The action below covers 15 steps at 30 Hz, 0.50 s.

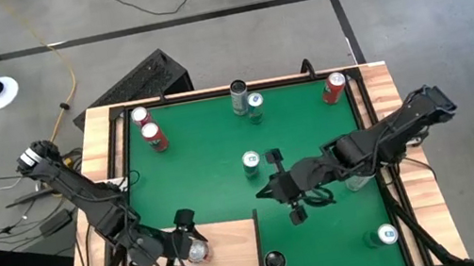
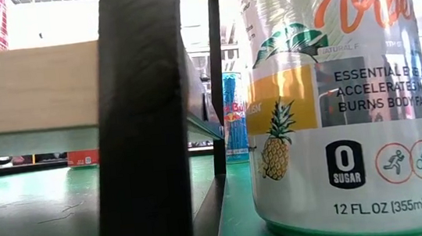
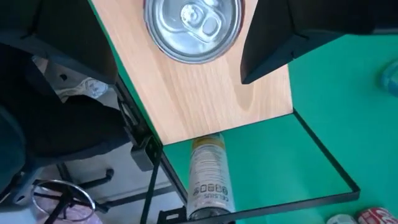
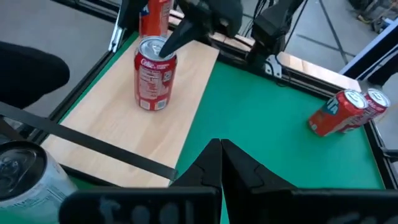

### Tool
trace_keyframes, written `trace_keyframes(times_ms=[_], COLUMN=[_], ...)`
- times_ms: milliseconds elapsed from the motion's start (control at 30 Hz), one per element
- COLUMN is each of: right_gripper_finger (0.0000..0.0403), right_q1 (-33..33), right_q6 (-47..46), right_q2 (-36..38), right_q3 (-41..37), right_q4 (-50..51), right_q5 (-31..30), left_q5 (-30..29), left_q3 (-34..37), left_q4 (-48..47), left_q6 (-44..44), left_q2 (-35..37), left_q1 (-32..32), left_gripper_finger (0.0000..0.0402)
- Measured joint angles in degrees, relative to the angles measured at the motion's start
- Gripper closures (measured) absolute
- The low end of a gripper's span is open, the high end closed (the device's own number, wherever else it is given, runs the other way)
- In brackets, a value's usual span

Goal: Place canned beverage on shelf
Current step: Put the bottom left red soda can on the shelf

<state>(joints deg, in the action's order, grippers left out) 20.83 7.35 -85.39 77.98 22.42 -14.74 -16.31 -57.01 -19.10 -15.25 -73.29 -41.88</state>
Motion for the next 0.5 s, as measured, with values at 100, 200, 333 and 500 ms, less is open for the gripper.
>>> trace_keyframes(times_ms=[100, 200, 333, 500], right_gripper_finger=[0.0378, 0.0378, 0.0378, 0.0378], right_q1=[-0.6, -1.2, -1.9, -2.6], right_q6=[0.0, 0.4, 0.6, 0.6], right_q2=[0.3, 0.1, 0.0, 0.0], right_q3=[-0.8, -0.8, -0.8, -0.8], right_q4=[-0.2, -0.3, -0.3, -0.4], right_q5=[0.0, 0.0, 0.6, 1.3], left_q5=[0.2, 0.6, 0.8, 4.4], left_q3=[0.0, 0.0, 0.0, 0.0], left_q4=[-1.2, -1.8, -3.1, -4.5], left_q6=[-1.0, -1.9, -2.5, -3.0], left_q2=[-0.6, -2.0, -3.7, -5.0], left_q1=[0.4, 1.0, 1.3, 1.4], left_gripper_finger=[0.0074, 0.0074, 0.0074, 0.0074])
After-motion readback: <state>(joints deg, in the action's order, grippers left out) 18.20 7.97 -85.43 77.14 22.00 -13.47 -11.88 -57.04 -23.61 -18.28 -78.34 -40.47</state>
